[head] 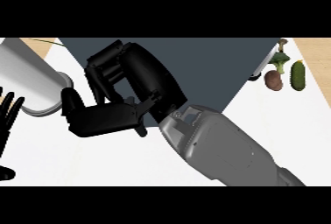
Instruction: Pick up the wine, place it into the cabinet and close the cabinet
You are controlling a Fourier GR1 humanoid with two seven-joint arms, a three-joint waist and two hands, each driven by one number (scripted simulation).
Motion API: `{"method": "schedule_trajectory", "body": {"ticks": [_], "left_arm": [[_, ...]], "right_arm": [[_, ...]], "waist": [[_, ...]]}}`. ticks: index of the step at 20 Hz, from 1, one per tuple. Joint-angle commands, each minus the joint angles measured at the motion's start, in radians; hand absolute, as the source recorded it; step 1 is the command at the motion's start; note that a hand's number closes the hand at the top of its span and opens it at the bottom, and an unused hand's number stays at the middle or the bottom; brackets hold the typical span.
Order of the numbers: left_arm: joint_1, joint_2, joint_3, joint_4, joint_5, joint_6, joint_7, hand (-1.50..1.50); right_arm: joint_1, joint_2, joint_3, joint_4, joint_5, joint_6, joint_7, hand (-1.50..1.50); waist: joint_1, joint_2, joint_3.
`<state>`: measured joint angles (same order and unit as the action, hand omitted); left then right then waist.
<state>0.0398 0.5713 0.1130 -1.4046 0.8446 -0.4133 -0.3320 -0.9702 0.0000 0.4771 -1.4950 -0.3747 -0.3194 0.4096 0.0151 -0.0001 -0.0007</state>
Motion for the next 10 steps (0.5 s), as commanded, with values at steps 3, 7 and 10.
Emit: {"method": "schedule_trajectory", "body": {"ticks": [3,7,10], "left_arm": [[0.007,-0.036,0.011,0.029,-0.055,-0.034,-0.016,-1.50],[0.018,-0.032,0.035,0.055,-0.045,-0.068,-0.036,-1.50],[-0.034,-0.028,0.028,0.016,-0.013,-0.032,0.027,-1.50]], "right_arm": [[-0.003,0.000,-0.084,0.172,0.009,0.088,-0.096,1.50],[0.027,-0.039,-0.140,0.293,0.013,0.195,-0.215,1.50],[0.069,-0.069,-0.129,0.273,0.031,0.218,-0.229,1.50]], "waist": [[-0.005,0.002,0.000],[0.003,0.006,0.000],[-0.007,0.004,0.001]]}}
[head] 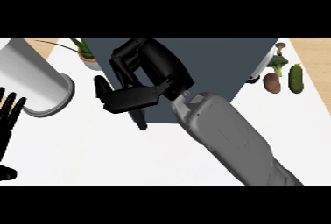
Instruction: Pick up the wine, place it into the cabinet and close the cabinet
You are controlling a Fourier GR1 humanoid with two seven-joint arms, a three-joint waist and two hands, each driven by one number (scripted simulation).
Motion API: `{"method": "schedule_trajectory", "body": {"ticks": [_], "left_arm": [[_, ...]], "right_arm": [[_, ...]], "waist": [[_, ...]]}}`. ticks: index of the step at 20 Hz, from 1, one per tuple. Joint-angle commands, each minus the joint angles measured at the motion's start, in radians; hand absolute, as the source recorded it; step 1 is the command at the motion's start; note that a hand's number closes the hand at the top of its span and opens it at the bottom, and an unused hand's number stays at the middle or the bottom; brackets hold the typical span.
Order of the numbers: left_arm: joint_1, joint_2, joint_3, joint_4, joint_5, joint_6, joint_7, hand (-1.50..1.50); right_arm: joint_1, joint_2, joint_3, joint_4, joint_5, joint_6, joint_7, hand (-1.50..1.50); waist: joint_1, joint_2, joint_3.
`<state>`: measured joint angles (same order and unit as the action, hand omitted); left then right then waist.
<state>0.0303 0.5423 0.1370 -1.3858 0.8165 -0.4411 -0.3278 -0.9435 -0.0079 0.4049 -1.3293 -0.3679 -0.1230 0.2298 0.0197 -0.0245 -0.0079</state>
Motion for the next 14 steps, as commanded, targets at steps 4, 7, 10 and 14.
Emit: {"method": "schedule_trajectory", "body": {"ticks": [4,7,10,14], "left_arm": [[0.010,0.017,0.018,-0.027,0.022,-0.019,0.031,-1.50],[-0.020,0.017,0.018,0.031,0.002,-0.048,0.011,-1.50],[-0.011,-0.006,0.005,0.029,-0.009,-0.047,0.001,-1.50],[-0.031,0.009,0.014,0.024,0.008,-0.050,0.023,-1.50]], "right_arm": [[0.001,-0.077,-0.088,0.168,0.034,0.051,-0.074,1.50],[-0.038,-0.098,-0.115,0.198,0.031,0.071,-0.070,1.50],[-0.033,-0.127,-0.148,0.215,0.013,0.099,-0.094,1.50],[-0.015,-0.110,-0.131,0.227,0.030,0.094,-0.115,1.50]], "waist": [[0.004,0.030,0.008],[-0.002,0.035,0.006],[-0.001,0.038,0.007],[-0.002,0.037,0.007]]}}
